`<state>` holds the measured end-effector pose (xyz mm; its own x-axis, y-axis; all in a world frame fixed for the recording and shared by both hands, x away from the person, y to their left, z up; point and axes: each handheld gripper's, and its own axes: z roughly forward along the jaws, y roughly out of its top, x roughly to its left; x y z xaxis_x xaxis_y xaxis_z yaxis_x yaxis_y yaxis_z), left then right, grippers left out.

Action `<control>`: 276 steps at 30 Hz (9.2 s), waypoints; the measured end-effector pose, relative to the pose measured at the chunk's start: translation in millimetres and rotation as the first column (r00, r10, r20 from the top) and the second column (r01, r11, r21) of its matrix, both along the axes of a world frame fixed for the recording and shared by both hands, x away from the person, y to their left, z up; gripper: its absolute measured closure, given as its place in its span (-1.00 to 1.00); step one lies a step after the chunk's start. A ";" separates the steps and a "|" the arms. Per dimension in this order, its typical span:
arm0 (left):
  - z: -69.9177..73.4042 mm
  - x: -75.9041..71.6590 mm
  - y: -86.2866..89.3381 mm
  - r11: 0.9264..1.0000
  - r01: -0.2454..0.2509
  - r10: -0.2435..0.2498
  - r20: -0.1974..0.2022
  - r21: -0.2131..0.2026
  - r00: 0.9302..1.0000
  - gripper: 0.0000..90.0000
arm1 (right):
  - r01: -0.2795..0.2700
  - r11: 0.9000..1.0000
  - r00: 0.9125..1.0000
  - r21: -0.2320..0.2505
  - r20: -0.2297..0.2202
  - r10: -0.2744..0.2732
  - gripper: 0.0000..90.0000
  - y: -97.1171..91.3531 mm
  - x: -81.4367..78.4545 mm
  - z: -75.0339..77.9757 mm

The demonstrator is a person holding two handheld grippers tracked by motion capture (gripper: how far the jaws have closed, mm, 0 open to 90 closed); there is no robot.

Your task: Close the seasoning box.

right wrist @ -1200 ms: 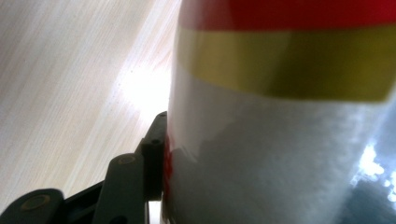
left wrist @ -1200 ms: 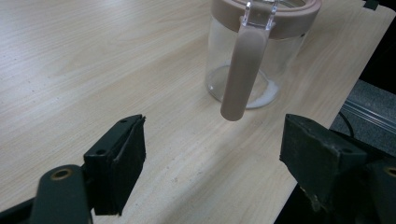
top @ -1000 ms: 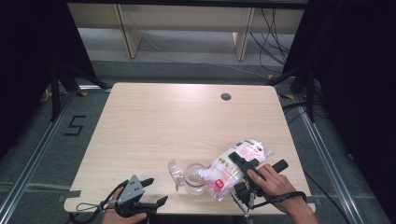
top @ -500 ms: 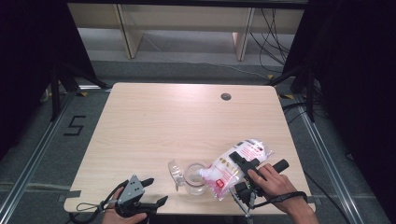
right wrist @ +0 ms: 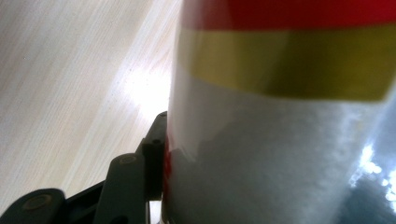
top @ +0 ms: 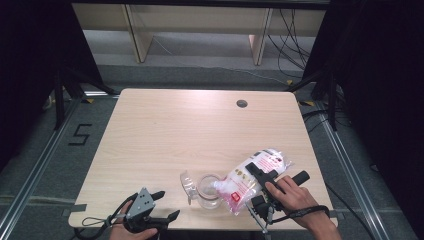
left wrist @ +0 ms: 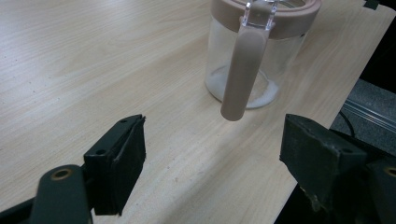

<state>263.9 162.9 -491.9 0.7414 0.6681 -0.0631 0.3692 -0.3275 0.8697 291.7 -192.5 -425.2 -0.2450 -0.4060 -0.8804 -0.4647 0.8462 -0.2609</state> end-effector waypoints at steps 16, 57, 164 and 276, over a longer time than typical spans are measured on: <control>0.1 0.1 0.4 1.000 0.002 -0.002 0.001 0.002 1.000 -0.51 | 0.012 1.000 1.000 -0.004 0.002 -0.012 0.14 -0.5 -0.5 -1.2; 0.6 1.3 1.6 1.000 0.019 -0.020 0.022 0.008 1.000 -0.51 | 0.018 1.000 1.000 -0.004 0.005 -0.018 0.15 -0.9 -0.6 -0.5; 0.6 -0.7 -0.5 1.000 0.004 -0.004 0.006 -0.019 1.000 -0.51 | -0.036 0.997 0.997 -0.075 0.060 0.041 0.19 2.6 -4.6 3.6; 1.7 0.6 1.1 1.000 0.015 -0.016 0.030 0.007 0.999 -0.51 | -0.008 0.994 0.995 -0.105 0.102 0.019 0.25 1.5 -10.0 7.3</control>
<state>264.4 164.0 -490.2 0.7531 0.6569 -0.0362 0.3374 -0.3385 0.8784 281.7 -191.0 -417.9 -0.1487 -0.4995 -0.8535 -0.4422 0.8055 -0.3944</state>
